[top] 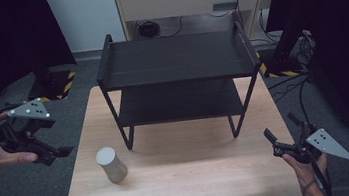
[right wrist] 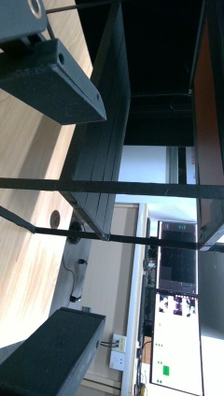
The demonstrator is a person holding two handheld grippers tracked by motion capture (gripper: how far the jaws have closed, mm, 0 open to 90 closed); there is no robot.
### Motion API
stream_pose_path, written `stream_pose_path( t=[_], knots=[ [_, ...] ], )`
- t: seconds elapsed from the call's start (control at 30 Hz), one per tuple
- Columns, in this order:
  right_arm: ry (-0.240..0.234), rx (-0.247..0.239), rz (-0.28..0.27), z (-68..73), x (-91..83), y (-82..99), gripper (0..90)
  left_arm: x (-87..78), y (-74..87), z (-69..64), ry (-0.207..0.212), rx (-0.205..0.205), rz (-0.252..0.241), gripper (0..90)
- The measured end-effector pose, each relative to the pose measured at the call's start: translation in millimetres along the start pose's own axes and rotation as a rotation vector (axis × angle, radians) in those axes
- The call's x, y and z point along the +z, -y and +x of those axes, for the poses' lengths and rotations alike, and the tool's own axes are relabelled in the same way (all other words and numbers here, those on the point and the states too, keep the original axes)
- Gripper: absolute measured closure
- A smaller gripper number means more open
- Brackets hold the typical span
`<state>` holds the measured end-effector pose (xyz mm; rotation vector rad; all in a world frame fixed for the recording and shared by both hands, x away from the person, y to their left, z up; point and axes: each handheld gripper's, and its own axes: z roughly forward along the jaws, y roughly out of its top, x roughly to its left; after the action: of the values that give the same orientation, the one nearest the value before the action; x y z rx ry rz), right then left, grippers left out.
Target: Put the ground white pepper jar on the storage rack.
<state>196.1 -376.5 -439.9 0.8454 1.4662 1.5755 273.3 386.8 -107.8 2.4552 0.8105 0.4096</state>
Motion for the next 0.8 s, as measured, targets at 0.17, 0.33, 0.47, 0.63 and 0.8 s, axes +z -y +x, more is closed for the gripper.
stream_pose_path(
  t=[0.17,0.33,0.47,0.63,0.8],
  knots=[
    [0.007,0.017,-0.005,-0.9,-0.8,1.0,4.6,11.0,-1.9,-3.4,-0.017,0.025,0.01,4.3],
    [0.004,0.013,-0.005,-0.4,-0.9,0.9,4.9,28.0,-4.9,-3.1,-0.004,0.03,0.033,4.3],
    [0.001,0.014,-0.005,-1.0,-0.8,1.1,5.0,44.1,-6.1,-1.9,0.0,0.032,0.04,4.3],
    [0.002,0.014,-0.01,-0.6,-2.0,1.1,5.4,77.5,-6.5,5.2,0.035,0.018,0.068,4.5],
    [-0.002,0.018,-0.004,-0.6,-2.0,1.0,6.3,96.8,-6.8,7.9,0.058,0.011,0.082,4.5]
  ],
)
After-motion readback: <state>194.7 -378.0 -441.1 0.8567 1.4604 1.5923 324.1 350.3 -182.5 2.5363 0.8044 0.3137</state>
